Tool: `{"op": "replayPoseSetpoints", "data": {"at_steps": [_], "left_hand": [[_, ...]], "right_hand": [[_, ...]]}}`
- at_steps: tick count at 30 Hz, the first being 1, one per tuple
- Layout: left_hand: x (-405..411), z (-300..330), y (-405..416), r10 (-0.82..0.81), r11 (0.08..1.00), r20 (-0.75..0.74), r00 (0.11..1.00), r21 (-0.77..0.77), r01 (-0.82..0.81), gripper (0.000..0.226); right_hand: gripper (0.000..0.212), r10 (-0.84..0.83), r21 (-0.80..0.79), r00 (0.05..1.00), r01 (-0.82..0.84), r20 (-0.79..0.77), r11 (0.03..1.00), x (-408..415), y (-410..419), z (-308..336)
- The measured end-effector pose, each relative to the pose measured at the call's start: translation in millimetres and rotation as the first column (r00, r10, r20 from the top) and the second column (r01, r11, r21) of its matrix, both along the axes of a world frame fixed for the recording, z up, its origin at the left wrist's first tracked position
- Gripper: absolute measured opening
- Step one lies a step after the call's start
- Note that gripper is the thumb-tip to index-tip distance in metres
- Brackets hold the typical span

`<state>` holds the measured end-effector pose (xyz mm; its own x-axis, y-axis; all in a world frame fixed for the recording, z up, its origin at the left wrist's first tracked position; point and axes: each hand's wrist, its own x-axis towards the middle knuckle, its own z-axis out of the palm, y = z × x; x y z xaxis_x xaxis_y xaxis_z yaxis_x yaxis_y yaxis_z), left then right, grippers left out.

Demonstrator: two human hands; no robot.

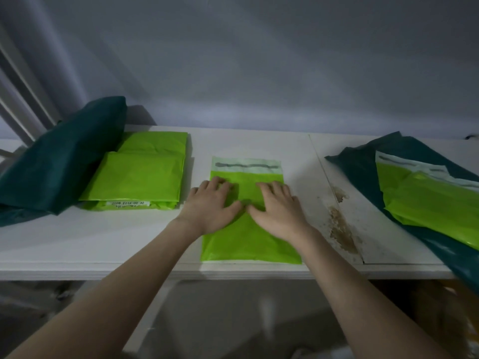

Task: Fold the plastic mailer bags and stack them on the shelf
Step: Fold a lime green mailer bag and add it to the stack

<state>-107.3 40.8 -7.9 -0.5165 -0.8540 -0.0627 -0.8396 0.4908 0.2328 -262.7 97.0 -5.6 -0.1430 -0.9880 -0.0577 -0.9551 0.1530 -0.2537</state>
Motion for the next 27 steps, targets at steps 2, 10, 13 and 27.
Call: {"op": "replayPoseSetpoints", "data": {"at_steps": [2,10,13,27], "left_hand": [[-4.8,1.6,-10.0,0.026,0.998,-0.107,0.994,-0.059,-0.033,0.056],[-33.0,-24.2,-39.7,-0.071,0.997,-0.093,0.993,-0.005,0.071,0.055],[-32.9,-33.1,-40.3,-0.06,0.998,-0.01,0.998,0.026,0.06,0.056],[-19.2,0.4,-36.3,0.143,0.977,-0.546,0.825,0.212,-0.029,0.058]], "right_hand": [[0.057,-0.008,-0.119,1.0,0.005,-0.027,0.993,-4.9,-12.2,0.7],[0.054,0.106,-0.036,0.994,-0.106,-0.009,0.994,-18.3,-56.2,-18.0],[0.056,0.13,0.037,0.991,-0.129,-0.025,0.991,-23.6,-55.1,-29.8],[0.07,-0.057,-0.196,0.97,0.105,0.236,0.975,-27.2,-44.1,-8.9]]}}
